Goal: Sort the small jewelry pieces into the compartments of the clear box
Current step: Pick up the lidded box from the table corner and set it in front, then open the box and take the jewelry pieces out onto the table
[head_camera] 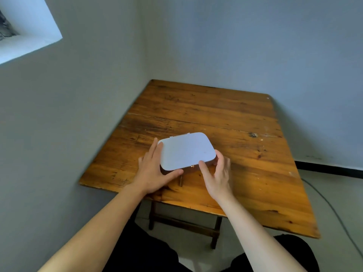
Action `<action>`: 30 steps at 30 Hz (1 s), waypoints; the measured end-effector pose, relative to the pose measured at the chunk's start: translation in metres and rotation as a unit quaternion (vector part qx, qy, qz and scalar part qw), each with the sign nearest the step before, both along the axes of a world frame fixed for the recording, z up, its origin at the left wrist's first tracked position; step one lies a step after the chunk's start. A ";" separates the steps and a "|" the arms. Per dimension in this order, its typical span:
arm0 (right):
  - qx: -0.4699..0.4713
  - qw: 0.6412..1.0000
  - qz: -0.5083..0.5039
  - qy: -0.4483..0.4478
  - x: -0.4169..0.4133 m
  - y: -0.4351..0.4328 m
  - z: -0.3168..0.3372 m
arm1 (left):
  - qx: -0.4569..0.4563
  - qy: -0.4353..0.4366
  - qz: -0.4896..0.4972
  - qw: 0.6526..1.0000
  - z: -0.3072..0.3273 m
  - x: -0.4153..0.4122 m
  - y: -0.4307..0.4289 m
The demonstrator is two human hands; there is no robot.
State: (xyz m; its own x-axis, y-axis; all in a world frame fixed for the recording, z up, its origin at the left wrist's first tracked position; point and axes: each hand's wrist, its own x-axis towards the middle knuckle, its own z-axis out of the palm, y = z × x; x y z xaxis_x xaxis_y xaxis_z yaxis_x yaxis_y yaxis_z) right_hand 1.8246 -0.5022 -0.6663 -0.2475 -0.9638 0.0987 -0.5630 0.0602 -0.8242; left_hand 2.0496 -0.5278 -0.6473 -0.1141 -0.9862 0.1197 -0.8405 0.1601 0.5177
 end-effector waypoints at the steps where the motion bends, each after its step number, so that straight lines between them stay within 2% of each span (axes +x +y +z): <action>1: 0.005 1.000 0.001 0.016 0.000 -0.001 -0.002 | -0.006 -0.012 -0.001 1.000 0.000 0.003 0.000; 7: 0.026 0.995 0.024 0.089 0.001 -0.002 -0.007 | -0.032 -0.084 0.024 0.996 0.010 0.014 -0.002; 10: 0.013 0.994 0.022 0.102 0.003 0.001 -0.003 | -0.071 -0.066 0.029 0.995 0.024 0.016 -0.007; 13: -0.025 0.994 0.028 0.103 0.004 0.002 0.001 | -0.066 0.040 0.037 0.996 0.043 0.021 -0.021; 15: -0.045 0.993 0.034 0.101 0.004 0.003 0.003 | -0.043 0.158 0.055 0.985 0.053 0.024 -0.033; 17: -0.051 0.993 0.037 0.103 0.003 0.004 0.004 | -0.042 0.231 0.077 0.969 0.058 0.025 -0.047; 21: -0.056 0.991 0.038 0.115 0.004 0.003 0.005 | 0.002 0.269 0.165 0.949 0.046 0.027 -0.076; 25: -0.053 0.990 0.037 0.128 0.004 0.003 0.003 | 0.101 0.326 0.254 0.905 0.033 0.028 -0.093; 28: -0.049 0.990 0.035 0.126 0.005 0.002 0.003 | 0.180 0.391 0.296 0.853 0.032 0.032 -0.099; 30: -0.050 0.990 0.036 0.130 0.005 0.001 0.002 | 0.200 0.401 0.293 0.845 0.032 0.031 -0.097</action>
